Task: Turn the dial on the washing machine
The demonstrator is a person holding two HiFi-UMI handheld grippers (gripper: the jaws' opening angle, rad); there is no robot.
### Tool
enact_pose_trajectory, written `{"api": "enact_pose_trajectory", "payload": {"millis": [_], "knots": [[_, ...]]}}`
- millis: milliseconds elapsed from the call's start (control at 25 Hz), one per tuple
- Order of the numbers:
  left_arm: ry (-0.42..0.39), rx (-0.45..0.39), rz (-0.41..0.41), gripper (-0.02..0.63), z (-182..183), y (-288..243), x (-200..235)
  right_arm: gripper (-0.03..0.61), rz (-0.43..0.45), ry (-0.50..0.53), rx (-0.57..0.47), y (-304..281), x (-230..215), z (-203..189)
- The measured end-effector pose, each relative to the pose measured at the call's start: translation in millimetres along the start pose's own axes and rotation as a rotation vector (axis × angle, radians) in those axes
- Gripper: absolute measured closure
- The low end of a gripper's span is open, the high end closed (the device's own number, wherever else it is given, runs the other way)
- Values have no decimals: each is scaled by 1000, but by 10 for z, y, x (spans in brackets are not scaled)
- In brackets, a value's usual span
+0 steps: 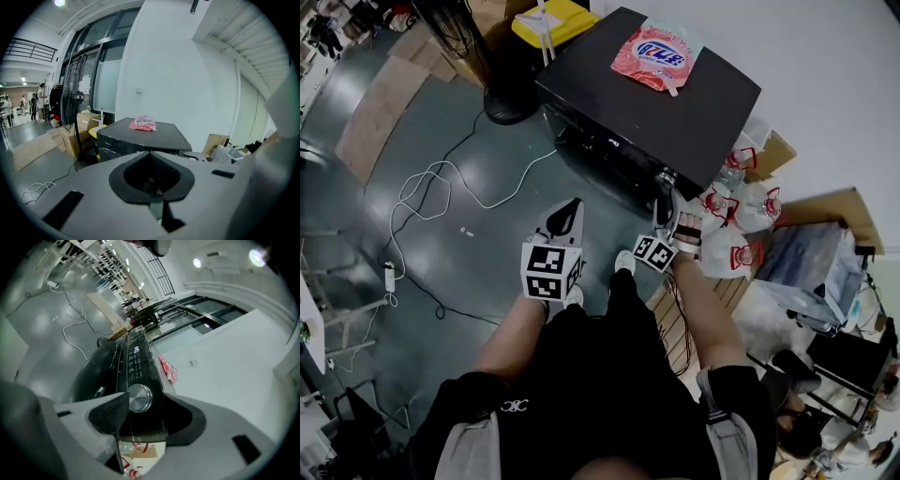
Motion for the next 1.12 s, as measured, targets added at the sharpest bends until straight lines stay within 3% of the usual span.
{"api": "enact_pose_trajectory", "payload": {"millis": [520, 840, 1120], "knots": [[-6, 105, 41, 618, -247, -220, 74, 362, -89, 113, -16, -476, 249, -112], [-5, 106, 48, 618, -238, -238, 88, 359, -131, 186, -15, -505, 290, -99], [1, 111, 43, 618, -296, -228, 104, 345, -116, 282, -75, -521, 314, -60]]}}
Point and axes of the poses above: the fingertips, and each gripper's own axes: y backward along the fingers, x to its left, z out of its top, the point moved 4 cm from there along y, backward along the fingers, and after that the axes turned 6 degrees about x, right-handed, at the moved point
